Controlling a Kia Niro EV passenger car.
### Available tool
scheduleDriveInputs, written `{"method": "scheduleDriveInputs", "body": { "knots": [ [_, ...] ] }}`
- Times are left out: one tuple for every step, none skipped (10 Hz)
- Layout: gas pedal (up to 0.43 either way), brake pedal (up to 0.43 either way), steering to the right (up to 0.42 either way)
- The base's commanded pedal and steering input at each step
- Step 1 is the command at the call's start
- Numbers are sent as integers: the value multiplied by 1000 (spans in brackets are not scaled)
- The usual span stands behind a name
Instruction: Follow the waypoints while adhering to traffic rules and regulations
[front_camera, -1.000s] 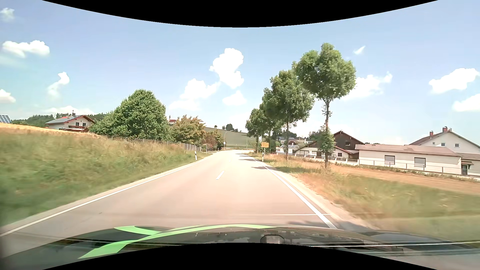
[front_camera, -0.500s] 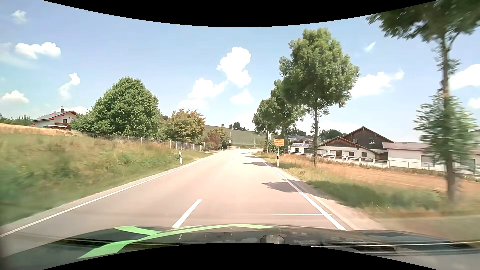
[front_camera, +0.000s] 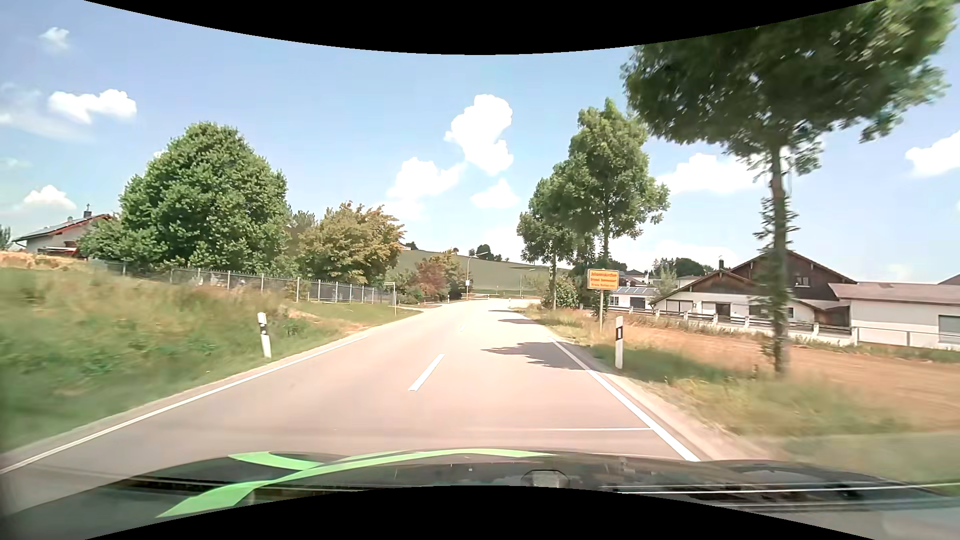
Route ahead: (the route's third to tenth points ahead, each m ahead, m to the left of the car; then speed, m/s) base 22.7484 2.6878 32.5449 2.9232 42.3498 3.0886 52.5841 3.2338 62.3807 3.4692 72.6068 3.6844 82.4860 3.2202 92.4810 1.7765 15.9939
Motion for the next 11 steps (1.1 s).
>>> {"method": "scheduleDriveInputs", "body": {
  "knots": [
    [98,0,-14],
    [67,0,-14],
    [67,0,-12],
    [67,0,-9],
    [67,0,-8],
    [59,0,-8],
    [47,0,-8],
    [47,0,-8],
    [39,0,-8],
    [28,0,-8],
    [28,0,-8]
  ]
}}
